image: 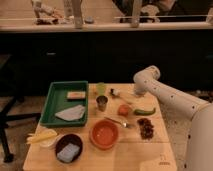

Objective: Wipe table surface with brush

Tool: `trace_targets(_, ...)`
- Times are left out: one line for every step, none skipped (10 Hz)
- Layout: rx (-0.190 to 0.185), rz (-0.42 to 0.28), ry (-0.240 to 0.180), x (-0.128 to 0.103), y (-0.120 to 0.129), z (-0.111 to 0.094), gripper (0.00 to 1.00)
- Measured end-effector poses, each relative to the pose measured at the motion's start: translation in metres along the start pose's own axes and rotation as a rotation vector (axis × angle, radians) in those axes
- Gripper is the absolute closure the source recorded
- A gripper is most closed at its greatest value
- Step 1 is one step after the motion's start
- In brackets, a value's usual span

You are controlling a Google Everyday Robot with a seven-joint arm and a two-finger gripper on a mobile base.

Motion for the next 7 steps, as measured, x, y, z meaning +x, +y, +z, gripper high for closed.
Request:
trace_targets(0.011, -0.02, 0.01, 0.0, -0.003, -0.006, 1.0)
trace_targets(0.023, -0.04, 0.018, -0.001, -0.006, -0.012, 1.0)
trace_targets(0.035, -0.053, 0.018, -0.002, -0.01, -0.021, 1.0)
trace_targets(0.042, -0.062, 0.018, -0.004, -0.012, -0.025, 1.0)
trace_targets(0.052, -0.07, 0.014, -0.007, -0.014, -0.029, 1.0)
trace_targets(0.06, -0.07, 0.012, -0.006, -0.017, -0.033, 1.0)
trace_targets(0.063, -0.068, 0.011, -0.005, -0.018, -0.035, 1.0)
